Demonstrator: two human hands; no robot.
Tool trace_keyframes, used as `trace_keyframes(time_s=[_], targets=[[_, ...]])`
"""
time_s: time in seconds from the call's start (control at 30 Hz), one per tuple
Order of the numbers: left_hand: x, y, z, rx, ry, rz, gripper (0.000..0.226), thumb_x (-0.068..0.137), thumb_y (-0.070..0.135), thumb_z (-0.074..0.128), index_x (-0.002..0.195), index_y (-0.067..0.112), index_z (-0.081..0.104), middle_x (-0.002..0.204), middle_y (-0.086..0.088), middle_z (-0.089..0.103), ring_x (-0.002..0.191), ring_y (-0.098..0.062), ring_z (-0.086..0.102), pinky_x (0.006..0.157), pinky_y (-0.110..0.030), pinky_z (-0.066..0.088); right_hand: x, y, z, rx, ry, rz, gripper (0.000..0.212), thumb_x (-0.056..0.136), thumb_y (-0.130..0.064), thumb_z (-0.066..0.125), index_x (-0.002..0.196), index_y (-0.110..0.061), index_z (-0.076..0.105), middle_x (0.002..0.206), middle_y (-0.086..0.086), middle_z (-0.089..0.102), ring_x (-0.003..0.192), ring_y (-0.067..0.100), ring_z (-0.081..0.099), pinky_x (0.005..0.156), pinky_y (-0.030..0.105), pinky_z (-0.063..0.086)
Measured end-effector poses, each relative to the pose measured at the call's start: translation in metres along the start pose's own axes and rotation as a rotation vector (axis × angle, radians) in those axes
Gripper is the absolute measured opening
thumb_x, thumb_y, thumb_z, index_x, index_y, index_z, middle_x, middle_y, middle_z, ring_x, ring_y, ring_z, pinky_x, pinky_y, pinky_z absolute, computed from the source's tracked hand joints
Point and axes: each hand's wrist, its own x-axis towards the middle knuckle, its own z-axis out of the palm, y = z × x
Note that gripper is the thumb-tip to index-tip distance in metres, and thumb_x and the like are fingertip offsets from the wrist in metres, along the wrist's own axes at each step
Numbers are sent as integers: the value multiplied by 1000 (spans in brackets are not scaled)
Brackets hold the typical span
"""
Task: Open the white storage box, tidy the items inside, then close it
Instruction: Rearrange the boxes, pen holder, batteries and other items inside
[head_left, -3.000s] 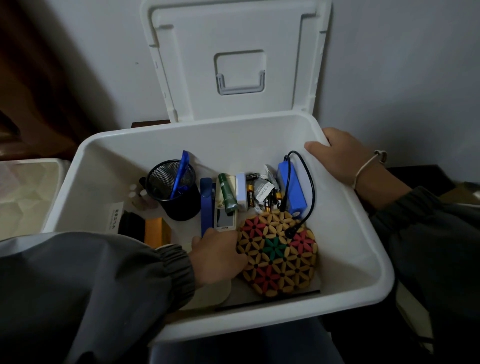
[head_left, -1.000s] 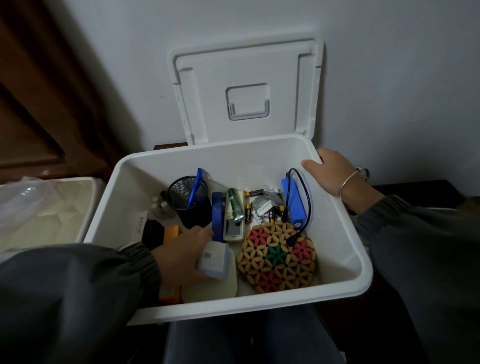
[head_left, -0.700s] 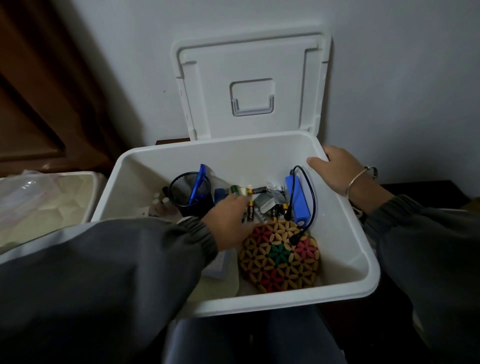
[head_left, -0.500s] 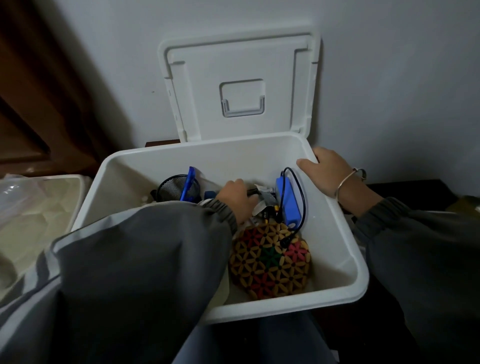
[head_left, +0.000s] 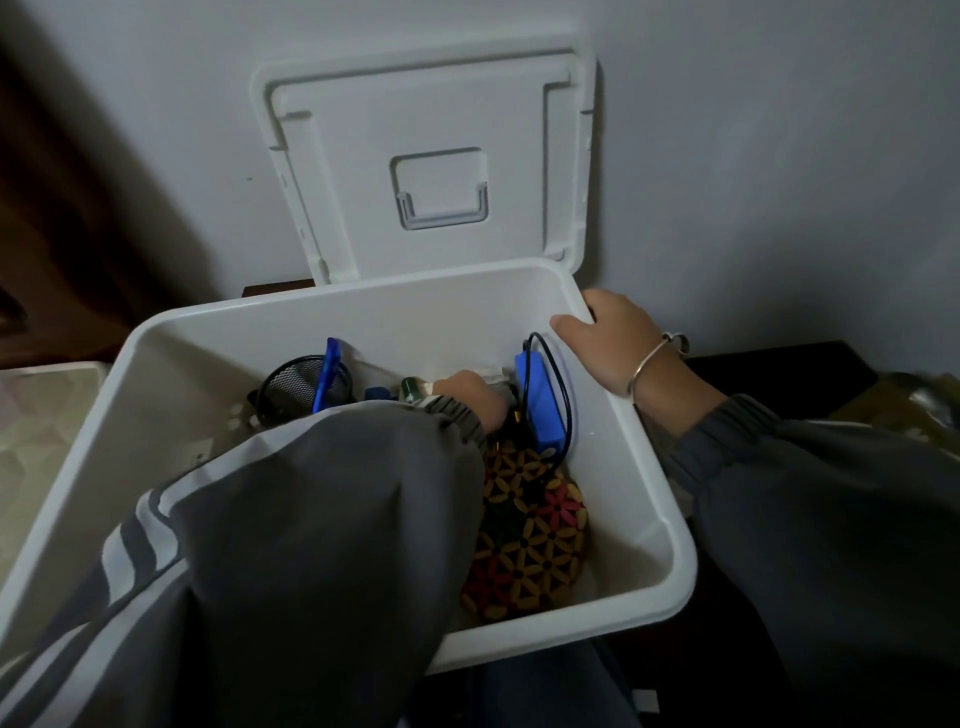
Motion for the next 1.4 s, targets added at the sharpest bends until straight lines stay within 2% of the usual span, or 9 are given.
trace_keyframes(time_s=[0.17, 0.43, 0.63, 0.77, 0.9, 1.03, 1.13, 1.3, 1.4], targets=[[0, 3, 3, -17, 20, -33, 29, 90, 22, 56, 111, 5, 65, 114, -13, 66, 107, -29, 61, 95, -34, 49, 0, -1, 0, 8, -4, 5, 23, 89, -28, 49, 91, -7, 59, 84, 8, 59, 75, 24, 55, 60, 28, 39], [0, 3, 5, -71, 57, -24, 30, 84, 19, 57, 111, 9, 67, 116, -12, 64, 114, -29, 53, 99, -35, 45, -1, -2, -1, 13, -20, 32, 22, 89, -29, 49, 91, -9, 58, 83, 5, 58, 73, 22, 53, 60, 28, 38], [2, -6, 3, -180, 10, 37, 22, 79, 19, 65, 98, 10, 69, 92, -8, 68, 86, -24, 64, 71, -26, 49, -2, -2, -2, 9, -23, 33, 17, 89, -28, 49, 83, -12, 54, 72, -1, 52, 64, 16, 48, 52, 25, 34], [3, -11, 2, -229, -6, 62, 14, 76, 22, 67, 66, 19, 57, 66, 4, 57, 64, -13, 54, 52, -21, 39, -2, -2, -2, 11, -28, 28, 18, 89, -28, 49, 85, -11, 55, 73, 0, 52, 64, 16, 49, 52, 25, 34], [1, -13, -1, -253, -4, 102, 20, 78, 22, 68, 63, 22, 55, 65, 4, 55, 65, -12, 53, 52, -22, 38, -1, -1, -1, 4, -30, 29, 19, 88, -28, 49, 84, -11, 55, 75, 2, 53, 66, 19, 50, 53, 26, 36], [-6, -17, -12, -297, 41, 139, 12, 78, 21, 68, 85, 11, 69, 83, -7, 67, 81, -22, 62, 71, -28, 50, -1, -1, -1, -7, -21, 32, 19, 89, -29, 50, 81, -12, 52, 74, 2, 52, 67, 20, 50, 53, 25, 34], [-18, -18, -31, -373, 73, 167, 11, 79, 20, 71, 74, 15, 62, 73, -3, 61, 72, -19, 57, 63, -25, 44, -4, -2, -3, -35, 13, 36, 20, 88, -32, 52, 83, -13, 52, 74, 0, 52, 71, 21, 51, 54, 26, 33], [-56, -33, -75, -639, 10, 237, 16, 81, 16, 72, 80, 4, 60, 75, -8, 60, 69, -17, 57, 66, -29, 49, -17, -19, -13, -412, 245, -156, 47, 85, -43, 57, 121, -14, 52, 117, 8, 57, 109, 30, 48, 86, 37, 39], [-79, -49, -92, -683, -87, 283, 19, 80, 15, 73, 77, 5, 58, 79, -14, 61, 74, -19, 59, 71, -29, 52, -27, -52, -12, -140, 175, -310, 40, 86, -40, 59, 120, -20, 57, 114, -1, 62, 109, 19, 54, 90, 31, 40]])
